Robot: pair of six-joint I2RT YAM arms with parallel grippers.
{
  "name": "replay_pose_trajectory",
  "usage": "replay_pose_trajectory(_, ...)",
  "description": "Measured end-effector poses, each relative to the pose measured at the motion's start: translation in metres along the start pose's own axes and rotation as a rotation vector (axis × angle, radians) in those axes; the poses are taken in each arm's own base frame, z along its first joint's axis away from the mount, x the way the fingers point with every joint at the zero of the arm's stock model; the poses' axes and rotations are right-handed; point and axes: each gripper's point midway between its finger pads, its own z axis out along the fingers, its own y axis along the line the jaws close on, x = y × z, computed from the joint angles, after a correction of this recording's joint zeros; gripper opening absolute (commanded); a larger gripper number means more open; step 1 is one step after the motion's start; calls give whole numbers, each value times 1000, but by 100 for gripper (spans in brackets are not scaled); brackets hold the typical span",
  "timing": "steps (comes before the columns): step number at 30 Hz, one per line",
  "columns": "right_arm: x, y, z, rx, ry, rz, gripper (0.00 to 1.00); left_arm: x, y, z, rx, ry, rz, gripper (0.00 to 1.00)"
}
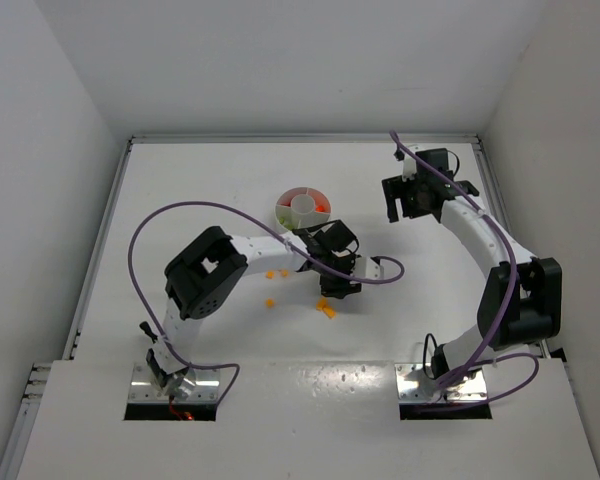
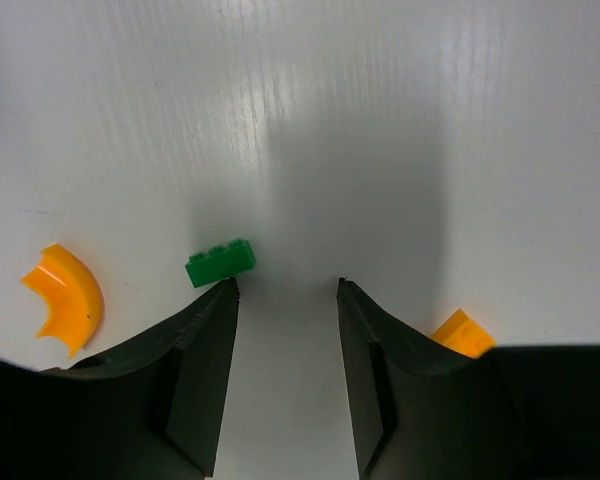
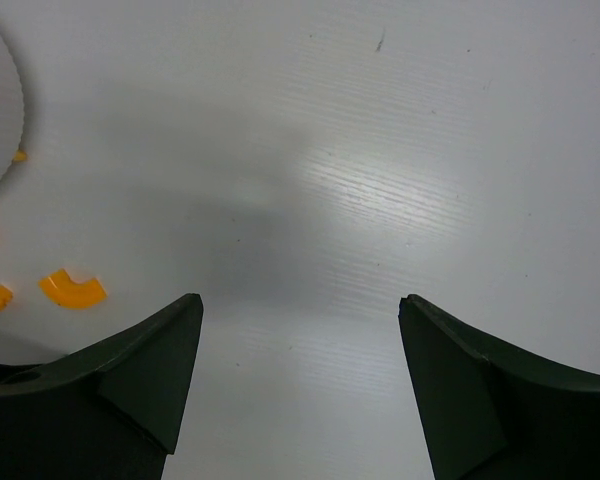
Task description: Sort the legos into containers by color
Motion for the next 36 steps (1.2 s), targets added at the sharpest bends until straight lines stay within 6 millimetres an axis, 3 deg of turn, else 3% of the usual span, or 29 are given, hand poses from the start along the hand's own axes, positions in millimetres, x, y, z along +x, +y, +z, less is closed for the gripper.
replay_pose_trajectory(17,-2,-3,-2,5,-8,5,80,-15,19,10,-7,-17,-83,54)
replay_pose_trajectory(26,-3,-6,-5,11,-16,10,80,-18,28,11,-20,-32,-193,62)
replay_pose_trajectory(36,-3,-8,-5,14,-15,14,80,-18,39,11,-76,-33,-348,55)
